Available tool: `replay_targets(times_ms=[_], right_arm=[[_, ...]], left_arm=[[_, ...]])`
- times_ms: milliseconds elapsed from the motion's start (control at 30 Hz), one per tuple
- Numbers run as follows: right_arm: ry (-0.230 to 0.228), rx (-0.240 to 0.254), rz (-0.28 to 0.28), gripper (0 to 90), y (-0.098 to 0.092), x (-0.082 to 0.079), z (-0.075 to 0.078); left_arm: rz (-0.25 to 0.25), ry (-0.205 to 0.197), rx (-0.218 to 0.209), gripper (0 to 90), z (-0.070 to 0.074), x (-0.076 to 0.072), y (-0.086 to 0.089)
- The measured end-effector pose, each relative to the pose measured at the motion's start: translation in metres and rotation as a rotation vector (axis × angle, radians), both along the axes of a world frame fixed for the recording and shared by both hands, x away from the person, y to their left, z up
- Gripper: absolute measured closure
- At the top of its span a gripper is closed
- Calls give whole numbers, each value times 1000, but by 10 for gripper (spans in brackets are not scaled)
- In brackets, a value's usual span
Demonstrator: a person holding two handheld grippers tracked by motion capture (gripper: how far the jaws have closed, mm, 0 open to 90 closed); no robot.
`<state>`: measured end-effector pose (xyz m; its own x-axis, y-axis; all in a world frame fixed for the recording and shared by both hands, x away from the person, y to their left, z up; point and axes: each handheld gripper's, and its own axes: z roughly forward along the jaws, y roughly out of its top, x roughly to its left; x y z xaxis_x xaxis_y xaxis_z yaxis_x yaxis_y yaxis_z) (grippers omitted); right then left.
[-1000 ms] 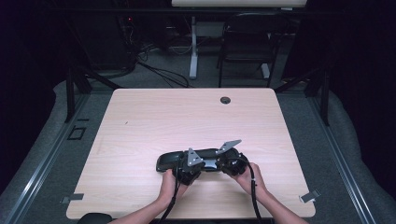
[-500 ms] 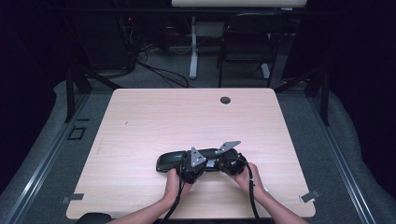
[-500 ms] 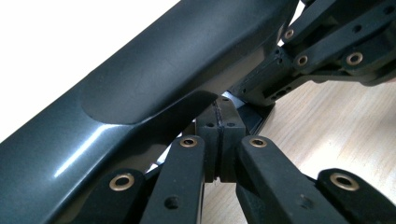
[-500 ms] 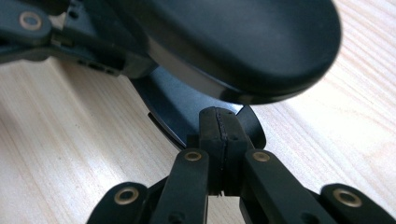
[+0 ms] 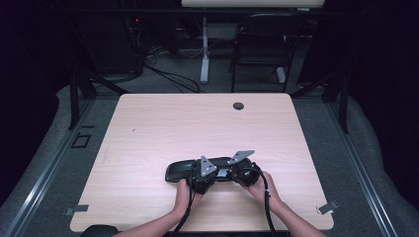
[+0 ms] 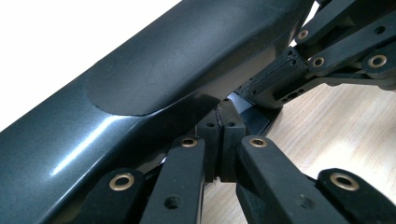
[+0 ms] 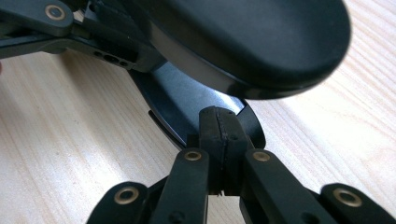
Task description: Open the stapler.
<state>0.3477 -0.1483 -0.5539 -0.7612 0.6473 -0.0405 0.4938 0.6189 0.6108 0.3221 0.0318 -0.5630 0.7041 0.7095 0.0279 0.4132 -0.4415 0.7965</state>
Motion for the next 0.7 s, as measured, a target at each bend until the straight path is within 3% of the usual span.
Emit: replay_targets(times_ms=[167, 233, 700], right_arm=[[-7, -17, 7, 900, 0, 0, 1], [1, 1, -1, 900, 0, 0, 0], [5, -7, 8, 900, -1, 0, 1]], left_arm=[[-7, 3, 2, 896, 1, 0, 0], [-6, 1, 4, 897, 1, 0, 0], [3, -20, 0, 900, -1, -2, 0]])
